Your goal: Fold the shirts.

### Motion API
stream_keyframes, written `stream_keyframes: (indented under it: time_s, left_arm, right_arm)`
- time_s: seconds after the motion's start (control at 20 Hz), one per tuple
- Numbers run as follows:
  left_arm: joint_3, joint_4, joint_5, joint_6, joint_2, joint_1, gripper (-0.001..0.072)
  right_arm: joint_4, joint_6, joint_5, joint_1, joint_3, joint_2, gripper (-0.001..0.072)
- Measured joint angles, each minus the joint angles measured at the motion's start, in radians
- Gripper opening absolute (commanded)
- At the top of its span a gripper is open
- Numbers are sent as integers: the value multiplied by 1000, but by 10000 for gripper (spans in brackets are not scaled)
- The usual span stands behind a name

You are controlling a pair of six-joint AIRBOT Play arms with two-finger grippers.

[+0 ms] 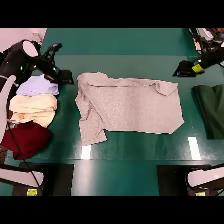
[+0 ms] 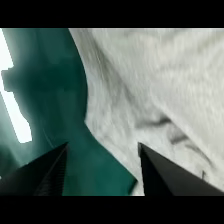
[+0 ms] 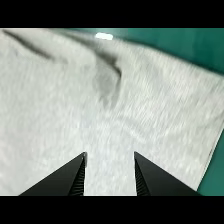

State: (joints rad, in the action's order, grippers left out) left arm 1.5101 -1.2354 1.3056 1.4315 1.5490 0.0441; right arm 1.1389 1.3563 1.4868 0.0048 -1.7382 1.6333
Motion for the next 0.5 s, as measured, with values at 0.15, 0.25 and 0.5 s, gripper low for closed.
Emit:
stream_keyframes:
  time_s: [0.15,0.25,0.5]
  left_arm:
    - [-235,50,-58,1,-132,12,520]
    - [-393,96,-103,0,-204,37,519]
    - [-618,201,-247,-20,-283,87,519]
  right_arm:
    - [-24,-18,-11,-26,175,-123,353]
    - [-34,-26,-34,-32,284,-200,352]
    - [-45,-35,-116,-40,492,-352,352]
